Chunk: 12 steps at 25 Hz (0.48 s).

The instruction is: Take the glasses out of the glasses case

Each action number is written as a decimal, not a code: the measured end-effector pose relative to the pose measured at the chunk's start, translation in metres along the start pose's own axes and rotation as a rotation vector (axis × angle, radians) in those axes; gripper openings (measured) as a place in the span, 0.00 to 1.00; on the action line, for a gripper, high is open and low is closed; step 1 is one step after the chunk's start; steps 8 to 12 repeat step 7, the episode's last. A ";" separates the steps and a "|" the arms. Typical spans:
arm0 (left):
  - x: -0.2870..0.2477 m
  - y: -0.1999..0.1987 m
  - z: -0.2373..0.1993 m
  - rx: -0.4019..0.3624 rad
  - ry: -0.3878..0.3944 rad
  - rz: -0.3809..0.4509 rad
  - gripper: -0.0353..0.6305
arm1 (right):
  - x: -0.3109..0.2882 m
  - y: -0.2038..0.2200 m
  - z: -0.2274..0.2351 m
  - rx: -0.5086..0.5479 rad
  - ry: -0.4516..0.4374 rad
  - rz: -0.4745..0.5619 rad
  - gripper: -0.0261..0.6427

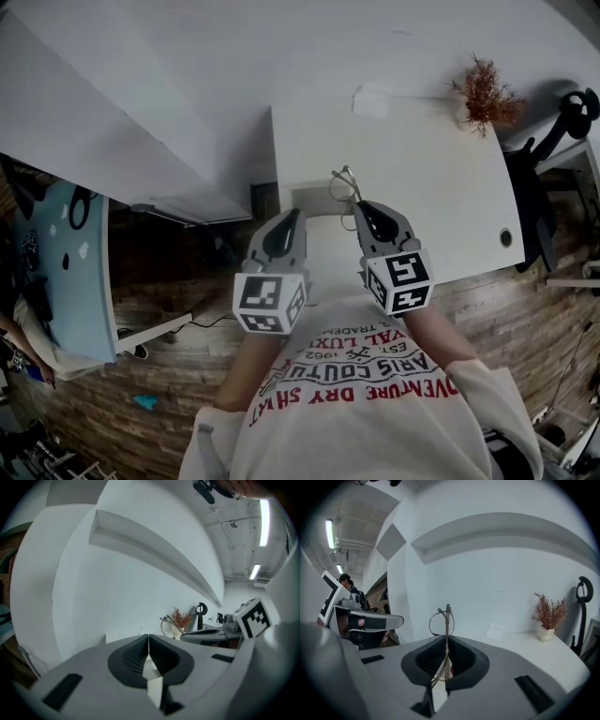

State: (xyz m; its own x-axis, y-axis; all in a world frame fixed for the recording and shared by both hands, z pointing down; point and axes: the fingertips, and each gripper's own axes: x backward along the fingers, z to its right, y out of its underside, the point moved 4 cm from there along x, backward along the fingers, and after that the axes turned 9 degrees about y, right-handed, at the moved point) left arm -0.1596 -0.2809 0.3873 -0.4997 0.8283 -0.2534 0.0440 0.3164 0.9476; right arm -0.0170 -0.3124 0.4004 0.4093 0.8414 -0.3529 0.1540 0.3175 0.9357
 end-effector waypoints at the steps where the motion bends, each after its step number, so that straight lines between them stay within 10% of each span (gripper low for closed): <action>1: 0.000 0.001 0.000 0.003 0.000 -0.002 0.06 | 0.000 0.001 0.000 0.004 0.001 -0.003 0.08; 12: 0.000 0.001 -0.006 0.010 0.004 -0.004 0.06 | -0.003 0.001 -0.002 0.019 0.010 -0.006 0.08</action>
